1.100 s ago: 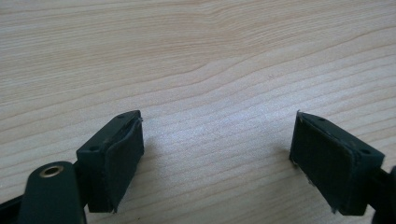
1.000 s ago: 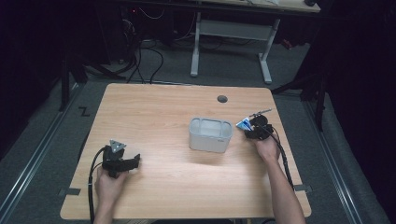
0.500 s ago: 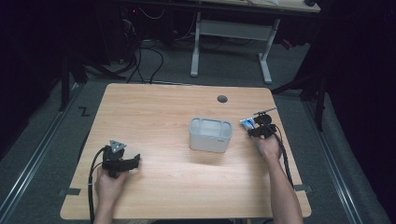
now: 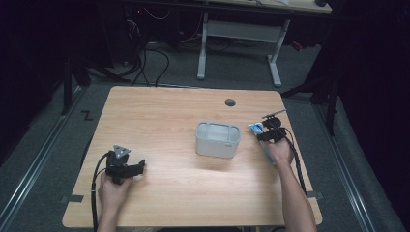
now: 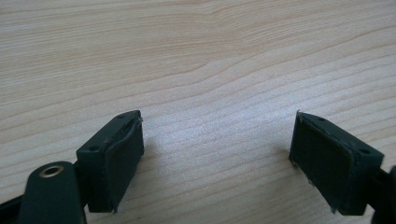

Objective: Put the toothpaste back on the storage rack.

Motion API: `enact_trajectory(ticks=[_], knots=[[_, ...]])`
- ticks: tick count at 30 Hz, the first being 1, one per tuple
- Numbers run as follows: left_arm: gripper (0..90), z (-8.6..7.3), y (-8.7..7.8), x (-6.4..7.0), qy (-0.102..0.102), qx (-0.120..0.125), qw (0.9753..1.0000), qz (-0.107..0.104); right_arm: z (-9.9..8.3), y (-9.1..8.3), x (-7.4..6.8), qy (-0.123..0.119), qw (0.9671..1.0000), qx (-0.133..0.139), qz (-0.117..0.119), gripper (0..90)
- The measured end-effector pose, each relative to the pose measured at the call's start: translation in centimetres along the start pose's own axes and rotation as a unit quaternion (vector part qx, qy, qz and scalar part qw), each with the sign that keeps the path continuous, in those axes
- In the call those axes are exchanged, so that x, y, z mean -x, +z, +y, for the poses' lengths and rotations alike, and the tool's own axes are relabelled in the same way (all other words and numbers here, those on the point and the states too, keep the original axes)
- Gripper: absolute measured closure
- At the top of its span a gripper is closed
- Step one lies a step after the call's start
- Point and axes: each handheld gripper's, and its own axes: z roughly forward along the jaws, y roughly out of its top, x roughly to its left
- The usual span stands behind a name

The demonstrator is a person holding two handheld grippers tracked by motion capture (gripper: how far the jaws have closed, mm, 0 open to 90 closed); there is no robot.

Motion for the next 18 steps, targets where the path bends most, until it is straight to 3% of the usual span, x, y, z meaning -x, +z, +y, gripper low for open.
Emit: enact_trajectory(ticks=[18], knots=[[17.9, 0.0, 0.0, 0.0, 0.000, 0.000, 1.0000, 0.000, -1.3, -4.1, -0.1, -0.020, 0.9979, 0.051, 0.034, 71.6]])
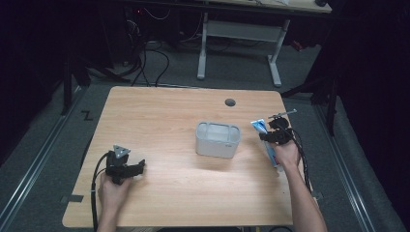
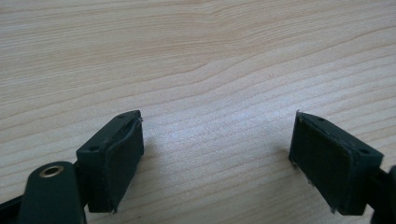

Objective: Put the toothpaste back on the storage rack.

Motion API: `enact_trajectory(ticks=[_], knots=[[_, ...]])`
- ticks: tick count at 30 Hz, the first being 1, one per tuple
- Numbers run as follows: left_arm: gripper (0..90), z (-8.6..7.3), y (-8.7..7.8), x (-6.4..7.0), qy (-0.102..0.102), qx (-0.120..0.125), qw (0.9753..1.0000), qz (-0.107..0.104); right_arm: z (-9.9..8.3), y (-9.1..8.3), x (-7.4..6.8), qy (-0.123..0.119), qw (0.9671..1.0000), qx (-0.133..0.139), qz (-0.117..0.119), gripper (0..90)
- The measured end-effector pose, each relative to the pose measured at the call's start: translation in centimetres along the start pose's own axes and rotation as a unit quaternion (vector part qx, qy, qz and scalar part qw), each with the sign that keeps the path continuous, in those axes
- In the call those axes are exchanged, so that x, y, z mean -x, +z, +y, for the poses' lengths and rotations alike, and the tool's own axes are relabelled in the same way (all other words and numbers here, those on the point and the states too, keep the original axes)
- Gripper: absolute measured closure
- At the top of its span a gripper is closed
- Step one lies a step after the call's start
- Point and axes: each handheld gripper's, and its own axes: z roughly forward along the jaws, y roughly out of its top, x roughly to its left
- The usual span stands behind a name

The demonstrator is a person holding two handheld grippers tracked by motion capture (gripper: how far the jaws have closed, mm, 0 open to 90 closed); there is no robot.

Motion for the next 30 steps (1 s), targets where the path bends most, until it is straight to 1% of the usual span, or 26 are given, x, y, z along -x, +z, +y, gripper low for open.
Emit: enact_trajectory(ticks=[4, 7, 10, 13, 16, 21, 22, 27, 28, 30], knots=[[18.0, 0.0, 0.0, 0.0, 0.000, 0.000, 1.0000, 0.000, -0.2, -0.7, -0.1, -0.002, 1.0000, 0.005, 0.005, 71.5], [17.9, 0.0, 0.0, 0.0, 0.000, 0.000, 1.0000, 0.000, -0.3, -1.0, -0.3, -0.007, 0.9999, 0.009, 0.005, 71.6], [17.9, 0.0, 0.0, 0.0, 0.000, 0.000, 1.0000, 0.000, -0.3, -1.6, -0.6, -0.011, 0.9996, 0.021, 0.014, 71.8], [17.9, 0.0, 0.0, 0.0, 0.000, 0.000, 1.0000, 0.000, -0.4, -2.2, -0.9, -0.021, 0.9991, 0.031, 0.021, 72.2], [17.9, 0.0, 0.0, 0.0, 0.000, 0.000, 1.0000, 0.000, -0.5, -2.9, -1.4, -0.033, 0.9982, 0.049, 0.016, 72.6], [17.9, 0.0, 0.0, 0.0, 0.000, 0.000, 1.0000, 0.000, -0.5, -4.1, -1.7, -0.033, 0.9966, 0.069, 0.032, 72.5], [17.9, 0.0, 0.0, 0.0, 0.000, 0.000, 1.0000, 0.000, -0.4, -4.3, -1.7, -0.038, 0.9959, 0.074, 0.035, 72.5], [17.9, 0.0, 0.0, 0.0, 0.000, 0.000, 1.0000, 0.000, -0.5, -5.3, -2.1, -0.039, 0.9940, 0.092, 0.045, 72.4], [17.9, 0.0, 0.0, 0.0, 0.000, 0.000, 1.0000, 0.000, -0.5, -5.6, -2.2, -0.039, 0.9939, 0.093, 0.046, 72.3], [17.9, 0.0, 0.0, 0.0, 0.000, 0.000, 1.0000, 0.000, -0.4, -5.9, -2.4, -0.043, 0.9935, 0.097, 0.039, 72.3]])
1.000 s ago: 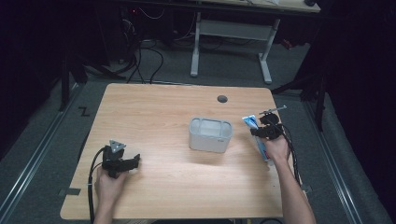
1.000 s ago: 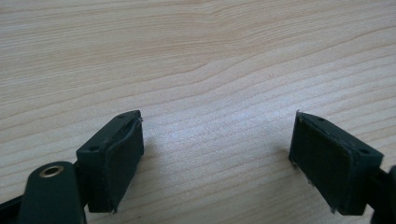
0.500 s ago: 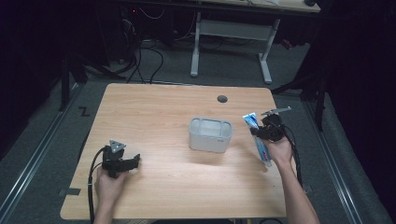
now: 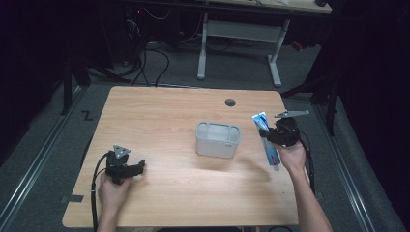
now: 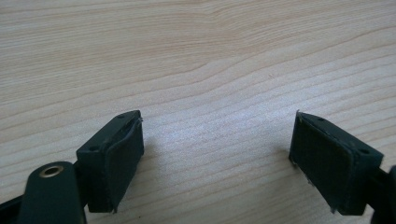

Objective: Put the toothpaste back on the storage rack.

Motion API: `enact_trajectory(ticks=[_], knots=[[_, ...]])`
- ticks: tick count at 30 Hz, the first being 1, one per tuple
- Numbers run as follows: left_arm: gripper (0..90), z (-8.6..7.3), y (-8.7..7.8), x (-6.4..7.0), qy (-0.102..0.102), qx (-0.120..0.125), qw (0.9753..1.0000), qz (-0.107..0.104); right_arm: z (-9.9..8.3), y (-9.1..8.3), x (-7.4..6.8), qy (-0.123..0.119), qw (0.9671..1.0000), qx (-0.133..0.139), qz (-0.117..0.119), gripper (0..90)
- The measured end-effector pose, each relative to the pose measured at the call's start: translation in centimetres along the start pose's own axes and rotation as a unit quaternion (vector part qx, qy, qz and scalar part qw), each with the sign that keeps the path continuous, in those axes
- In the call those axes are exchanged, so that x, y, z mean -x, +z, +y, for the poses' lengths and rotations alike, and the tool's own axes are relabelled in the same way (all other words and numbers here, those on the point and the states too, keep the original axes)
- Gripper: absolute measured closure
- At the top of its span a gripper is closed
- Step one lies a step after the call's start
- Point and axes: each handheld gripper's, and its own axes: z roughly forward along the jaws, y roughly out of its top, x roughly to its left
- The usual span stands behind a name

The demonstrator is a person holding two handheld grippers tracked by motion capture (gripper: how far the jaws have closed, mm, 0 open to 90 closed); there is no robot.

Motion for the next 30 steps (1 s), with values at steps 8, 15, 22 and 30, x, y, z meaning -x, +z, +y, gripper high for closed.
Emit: enact_trajectory(ticks=[8, 15, 22, 30], knots=[[17.9, 0.0, 0.0, 0.0, 0.000, 0.000, 1.0000, 0.000, 0.5, -0.9, -0.4, 0.001, 0.9998, 0.016, 0.013, 72.3], [17.9, 0.0, 0.0, 0.0, 0.000, 0.000, 1.0000, 0.000, 1.0, -1.9, -1.2, -0.011, 0.9994, 0.029, 0.013, 72.6], [17.9, 0.0, 0.0, 0.0, 0.000, 0.000, 1.0000, 0.000, 1.8, -2.5, -2.0, -0.018, 0.9984, 0.043, 0.032, 72.7], [17.9, 0.0, 0.0, 0.0, 0.000, 0.000, 1.0000, 0.000, 2.9, -3.6, -2.7, -0.021, 0.9965, 0.067, 0.047, 72.6]])
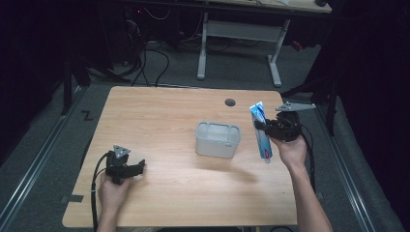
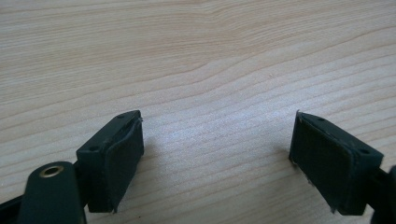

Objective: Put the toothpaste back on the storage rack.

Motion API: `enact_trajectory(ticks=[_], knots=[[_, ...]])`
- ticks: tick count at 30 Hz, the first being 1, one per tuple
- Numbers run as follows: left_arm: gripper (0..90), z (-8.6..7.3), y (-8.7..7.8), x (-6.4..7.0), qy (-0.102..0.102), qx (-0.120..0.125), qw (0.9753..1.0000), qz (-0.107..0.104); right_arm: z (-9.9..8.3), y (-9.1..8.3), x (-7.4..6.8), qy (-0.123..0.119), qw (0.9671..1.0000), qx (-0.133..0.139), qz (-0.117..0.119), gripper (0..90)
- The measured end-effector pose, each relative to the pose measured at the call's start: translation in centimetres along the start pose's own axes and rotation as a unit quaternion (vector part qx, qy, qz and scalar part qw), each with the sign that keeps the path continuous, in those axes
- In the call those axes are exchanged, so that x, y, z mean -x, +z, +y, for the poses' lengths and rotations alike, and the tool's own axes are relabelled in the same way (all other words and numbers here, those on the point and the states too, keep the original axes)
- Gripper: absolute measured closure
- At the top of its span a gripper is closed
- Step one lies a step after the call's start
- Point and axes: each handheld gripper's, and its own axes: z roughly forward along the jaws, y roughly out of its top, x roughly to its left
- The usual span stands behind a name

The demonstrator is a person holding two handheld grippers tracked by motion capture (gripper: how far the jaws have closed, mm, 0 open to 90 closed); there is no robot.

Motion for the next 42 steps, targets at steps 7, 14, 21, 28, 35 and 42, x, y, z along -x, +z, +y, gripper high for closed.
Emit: enact_trajectory(ticks=[7, 14, 21, 28, 35, 42], knots=[[17.9, 0.0, 0.0, 0.0, 0.000, 0.000, 1.0000, 0.000, 0.8, -0.3, -0.5, -0.001, 0.9998, 0.015, 0.013, 72.7], [17.9, 0.0, 0.0, 0.0, 0.000, 0.000, 1.0000, 0.000, 1.5, 0.0, -1.1, -0.009, 0.9993, 0.020, 0.030, 72.7], [17.9, 0.0, 0.0, 0.0, 0.000, 0.000, 1.0000, 0.000, 2.4, 0.0, -1.3, -0.001, 0.9975, 0.038, 0.060, 72.9], [17.9, 0.0, 0.0, 0.0, 0.000, 0.000, 1.0000, 0.000, 3.8, 0.3, -2.0, -0.012, 0.9970, 0.040, 0.066, 72.8], [17.9, 0.0, 0.0, 0.0, 0.000, 0.000, 1.0000, 0.000, 5.1, 1.0, -2.5, -0.017, 0.9969, 0.039, 0.066, 72.9], [17.9, 0.0, 0.0, 0.0, 0.000, 0.000, 1.0000, 0.000, 5.9, 1.7, -3.1, -0.024, 0.9956, 0.042, 0.080, 72.8]])
